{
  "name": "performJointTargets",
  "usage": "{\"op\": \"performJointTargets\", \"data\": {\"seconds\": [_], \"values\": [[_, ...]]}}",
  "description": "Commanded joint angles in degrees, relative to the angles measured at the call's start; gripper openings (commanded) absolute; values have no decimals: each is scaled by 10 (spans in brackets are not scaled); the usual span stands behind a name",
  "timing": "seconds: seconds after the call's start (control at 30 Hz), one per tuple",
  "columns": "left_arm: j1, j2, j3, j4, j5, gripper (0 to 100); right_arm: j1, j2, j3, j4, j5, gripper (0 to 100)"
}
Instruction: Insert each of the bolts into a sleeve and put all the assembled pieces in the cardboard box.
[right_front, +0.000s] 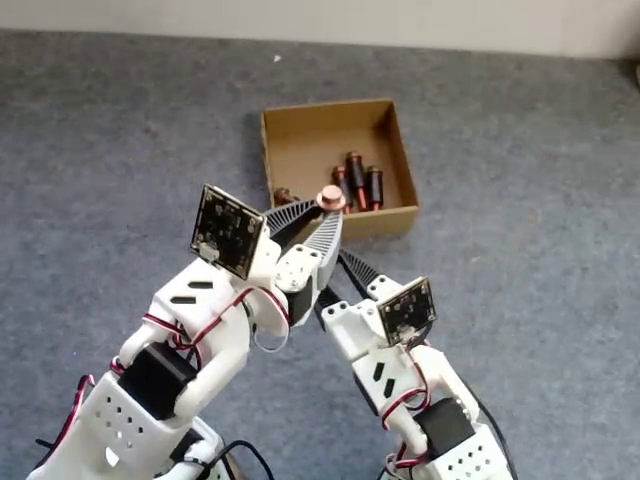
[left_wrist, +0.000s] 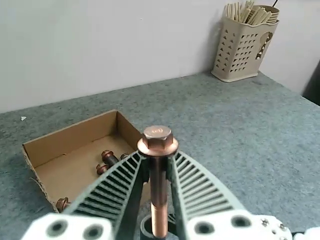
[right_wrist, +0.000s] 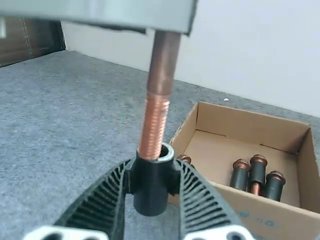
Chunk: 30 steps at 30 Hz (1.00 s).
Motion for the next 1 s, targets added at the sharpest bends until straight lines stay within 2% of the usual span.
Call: {"op": "performJointTargets", "data": {"seconds": [0.0,0.23,0.53,0.73,0.87,0.97], "values": [[0,-7,11,-36,-3,5,-4,-17,47,-20,6,5],[-22,-5,61,-107,-24,5,-4,-17,48,-19,6,5],[-22,-9,95,-105,-28,5,22,-17,48,-21,3,5],[25,-9,101,-36,-137,24,60,-17,49,-21,1,5],[47,-9,102,-3,-140,152,61,-17,51,-21,1,5],[42,-9,99,5,-142,164,78,-17,52,-21,1,5]]}}
